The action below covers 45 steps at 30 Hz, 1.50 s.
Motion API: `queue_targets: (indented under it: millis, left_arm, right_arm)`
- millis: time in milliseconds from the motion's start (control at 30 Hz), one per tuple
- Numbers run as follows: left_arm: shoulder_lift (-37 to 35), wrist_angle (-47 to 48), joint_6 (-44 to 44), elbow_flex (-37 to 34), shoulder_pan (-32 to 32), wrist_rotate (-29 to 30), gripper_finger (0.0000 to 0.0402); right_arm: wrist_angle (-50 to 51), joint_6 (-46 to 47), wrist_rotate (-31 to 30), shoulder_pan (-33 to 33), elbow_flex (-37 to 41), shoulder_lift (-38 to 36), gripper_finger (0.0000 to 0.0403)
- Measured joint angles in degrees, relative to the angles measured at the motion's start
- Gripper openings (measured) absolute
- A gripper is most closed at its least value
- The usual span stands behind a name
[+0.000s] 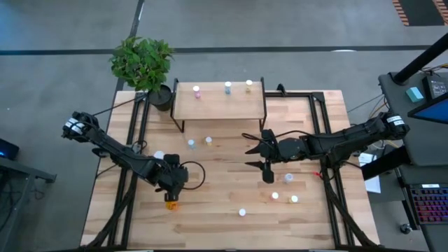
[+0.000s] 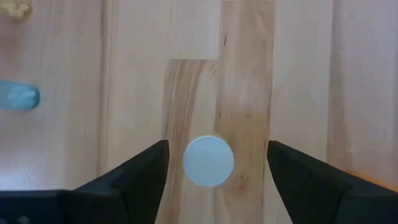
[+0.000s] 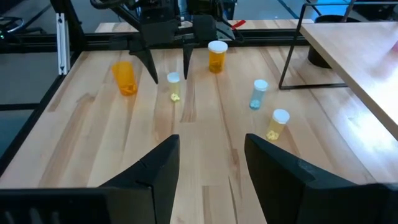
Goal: Pick and place medicine bottles onto shelf by color
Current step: Put the yellow pill bottle on the shelf
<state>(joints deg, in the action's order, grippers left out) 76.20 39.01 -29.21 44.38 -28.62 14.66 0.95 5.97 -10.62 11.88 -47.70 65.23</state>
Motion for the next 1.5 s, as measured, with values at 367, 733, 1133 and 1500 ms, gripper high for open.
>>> queue_targets:
  millis: [367, 733, 1133, 1500]
  left_arm:
    - [0.51, 0.49, -0.33, -0.02, 0.00, 0.02, 0.0193]
    - [0.94, 0.47, -0.35, -0.02, 0.00, -0.63, 0.0134]
    - [0.94, 0.51, -0.37, 3.95, 0.00, -0.99, 0.0105]
    - [2.38, 1.08, 7.90, 22.40, 3.58, -1.18, 0.0103]
  right_arm:
    - [0.02, 0.01, -0.01, -0.01, 0.02, 0.01, 0.0171]
    - [0.02, -0.01, -0.01, -0.02, 0.02, 0.02, 0.0171]
    - [1.47, -1.12, 0.03, 0.00, 0.04, -0.33, 0.0173]
    - [7.78, -4.56, 0.03, -0.02, 0.34, -8.09, 0.0169]
